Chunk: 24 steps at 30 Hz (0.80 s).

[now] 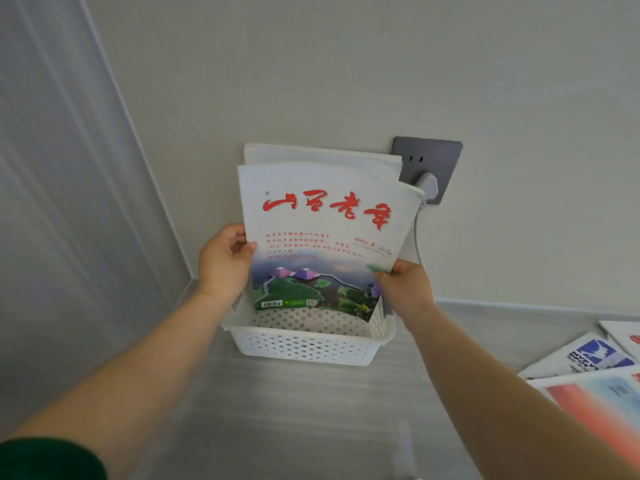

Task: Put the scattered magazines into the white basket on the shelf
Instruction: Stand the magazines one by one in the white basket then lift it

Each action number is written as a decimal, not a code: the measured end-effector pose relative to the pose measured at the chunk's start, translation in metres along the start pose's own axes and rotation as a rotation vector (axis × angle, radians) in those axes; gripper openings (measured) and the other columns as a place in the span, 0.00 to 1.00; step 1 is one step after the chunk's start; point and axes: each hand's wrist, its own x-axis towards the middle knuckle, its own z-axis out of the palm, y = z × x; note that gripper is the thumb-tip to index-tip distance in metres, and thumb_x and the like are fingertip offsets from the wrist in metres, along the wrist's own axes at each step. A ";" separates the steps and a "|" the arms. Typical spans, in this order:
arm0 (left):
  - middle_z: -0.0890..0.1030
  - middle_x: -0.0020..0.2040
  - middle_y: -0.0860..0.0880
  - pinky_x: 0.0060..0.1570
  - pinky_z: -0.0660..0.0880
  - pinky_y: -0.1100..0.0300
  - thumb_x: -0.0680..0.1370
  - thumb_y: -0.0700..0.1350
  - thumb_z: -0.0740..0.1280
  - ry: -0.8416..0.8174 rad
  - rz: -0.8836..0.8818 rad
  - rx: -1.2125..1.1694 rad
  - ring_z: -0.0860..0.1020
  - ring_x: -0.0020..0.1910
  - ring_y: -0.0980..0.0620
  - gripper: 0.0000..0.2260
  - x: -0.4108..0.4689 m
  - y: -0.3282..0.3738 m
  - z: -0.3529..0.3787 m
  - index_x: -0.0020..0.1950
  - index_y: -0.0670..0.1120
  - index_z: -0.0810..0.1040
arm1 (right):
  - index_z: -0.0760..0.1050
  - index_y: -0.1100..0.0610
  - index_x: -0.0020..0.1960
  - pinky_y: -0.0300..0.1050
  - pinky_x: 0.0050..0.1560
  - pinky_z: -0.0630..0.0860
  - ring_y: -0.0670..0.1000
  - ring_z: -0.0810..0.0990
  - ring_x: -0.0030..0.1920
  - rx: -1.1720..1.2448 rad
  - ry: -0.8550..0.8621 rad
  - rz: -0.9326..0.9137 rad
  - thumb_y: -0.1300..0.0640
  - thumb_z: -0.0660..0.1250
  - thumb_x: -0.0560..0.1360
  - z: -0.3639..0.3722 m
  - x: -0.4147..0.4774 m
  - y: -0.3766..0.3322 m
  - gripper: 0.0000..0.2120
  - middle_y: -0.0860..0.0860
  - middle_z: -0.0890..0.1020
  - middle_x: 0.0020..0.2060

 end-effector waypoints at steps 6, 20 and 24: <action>0.73 0.62 0.41 0.58 0.71 0.53 0.73 0.34 0.62 0.096 -0.037 0.048 0.73 0.59 0.45 0.17 0.007 -0.014 0.017 0.62 0.42 0.70 | 0.70 0.56 0.61 0.37 0.35 0.70 0.52 0.78 0.42 0.028 0.118 -0.055 0.67 0.58 0.71 0.007 0.006 -0.004 0.20 0.52 0.80 0.49; 0.70 0.65 0.44 0.52 0.68 0.58 0.78 0.40 0.56 -0.140 -0.081 0.166 0.70 0.62 0.46 0.15 0.025 -0.015 0.038 0.64 0.46 0.62 | 0.60 0.55 0.67 0.33 0.32 0.71 0.52 0.73 0.48 0.111 -0.007 -0.179 0.72 0.57 0.70 0.029 0.015 -0.006 0.28 0.51 0.72 0.52; 0.66 0.69 0.44 0.64 0.67 0.50 0.76 0.40 0.61 -0.126 -0.133 0.097 0.67 0.67 0.46 0.25 0.016 -0.012 0.029 0.70 0.47 0.55 | 0.62 0.56 0.65 0.51 0.54 0.76 0.59 0.74 0.58 0.005 0.008 -0.142 0.68 0.59 0.70 0.024 0.016 -0.008 0.25 0.57 0.73 0.60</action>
